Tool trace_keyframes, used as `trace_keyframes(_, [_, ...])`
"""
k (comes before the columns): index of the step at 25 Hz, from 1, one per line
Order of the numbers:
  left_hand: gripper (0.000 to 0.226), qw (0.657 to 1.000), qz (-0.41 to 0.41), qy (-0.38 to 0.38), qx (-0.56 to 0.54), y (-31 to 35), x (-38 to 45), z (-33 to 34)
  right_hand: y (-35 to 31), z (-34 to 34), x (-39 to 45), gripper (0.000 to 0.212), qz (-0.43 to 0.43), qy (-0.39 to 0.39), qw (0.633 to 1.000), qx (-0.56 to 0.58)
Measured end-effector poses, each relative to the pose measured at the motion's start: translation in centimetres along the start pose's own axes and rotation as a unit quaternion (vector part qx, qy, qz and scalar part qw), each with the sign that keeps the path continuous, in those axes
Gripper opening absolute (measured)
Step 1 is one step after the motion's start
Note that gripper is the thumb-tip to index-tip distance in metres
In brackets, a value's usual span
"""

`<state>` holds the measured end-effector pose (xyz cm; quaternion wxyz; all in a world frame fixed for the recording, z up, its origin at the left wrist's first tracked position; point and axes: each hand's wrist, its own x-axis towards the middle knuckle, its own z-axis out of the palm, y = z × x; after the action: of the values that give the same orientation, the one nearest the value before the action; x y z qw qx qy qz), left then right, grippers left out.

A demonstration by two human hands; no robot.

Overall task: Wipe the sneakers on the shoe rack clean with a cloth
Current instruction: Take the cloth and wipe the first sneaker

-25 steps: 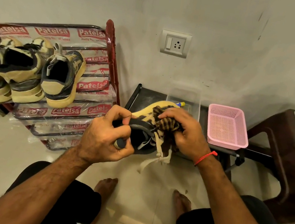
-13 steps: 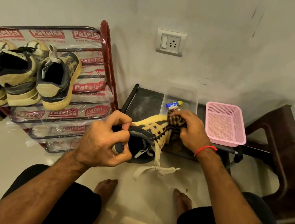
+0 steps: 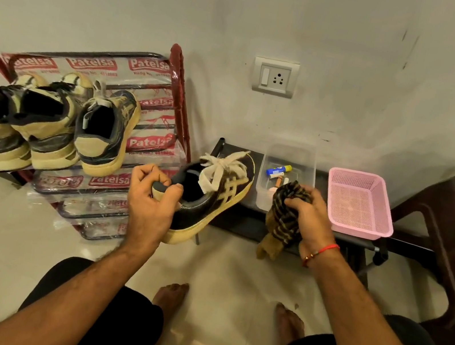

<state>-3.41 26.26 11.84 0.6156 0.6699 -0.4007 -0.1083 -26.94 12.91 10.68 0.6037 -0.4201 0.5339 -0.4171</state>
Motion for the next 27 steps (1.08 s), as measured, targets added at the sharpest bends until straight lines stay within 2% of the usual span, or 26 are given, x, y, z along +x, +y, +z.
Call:
trace_keyframes(3, [0.054, 0.985, -0.142, -0.003, -0.096, 0.7, -0.1, 0.4, 0.9, 3.3, -3.0, 0.028, 0.062, -0.118, 0.99, 0.035])
trace_keyframes(5, [0.082, 0.974, -0.166, -0.047, -0.145, 1.3, -0.3, 0.2, 0.8, 5.0, -4.1, 0.029, 0.045, -0.166, 0.982, 0.078])
trace_keyframes(6, [0.087, 0.975, -0.148, -0.064, -0.153, 1.7, -0.4, 0.1, 0.4, 5.6, -4.4, 0.029, 0.027, -0.174, 0.979, 0.099])
trace_keyframes(8, [0.083, 0.982, -0.097, -0.067, -0.146, 2.7, -0.3, -0.5, -0.5, 6.1, -4.7, 0.031, -0.007, -0.17, 0.977, 0.128])
trace_keyframes(12, [0.088, 0.997, -0.025, 0.028, -0.062, 3.9, 1.6, -2.1, -1.4, 5.6, -5.0, 0.038, -0.022, -0.123, 0.977, 0.172])
trace_keyframes(16, [0.068, 0.998, 0.041, 0.043, 0.008, 4.5, 2.8, -2.1, -1.3, 5.7, -5.1, 0.038, -0.031, -0.112, 0.975, 0.188])
trace_keyframes(19, [0.059, 0.995, 0.068, 0.07, -0.005, 4.9, 2.6, -3.0, -1.6, 6.2, -5.1, 0.037, -0.052, -0.117, 0.972, 0.199])
trace_keyframes(22, [0.049, 0.989, 0.104, 0.109, 0.0, 5.0, 2.3, -5.4, -2.4, 7.4, -5.6, 0.055, -0.086, -0.137, 0.965, 0.206])
trace_keyframes(24, [0.054, 0.986, 0.104, 0.131, 0.022, 4.4, 2.5, -6.1, -2.7, 8.5, -5.9, 0.06, -0.088, -0.156, 0.961, 0.212])
trace_keyframes(27, [0.063, 0.982, 0.086, 0.155, 0.062, 2.9, 3.7, -5.8, -2.5, 9.9, -6.4, 0.054, -0.078, -0.179, 0.955, 0.224])
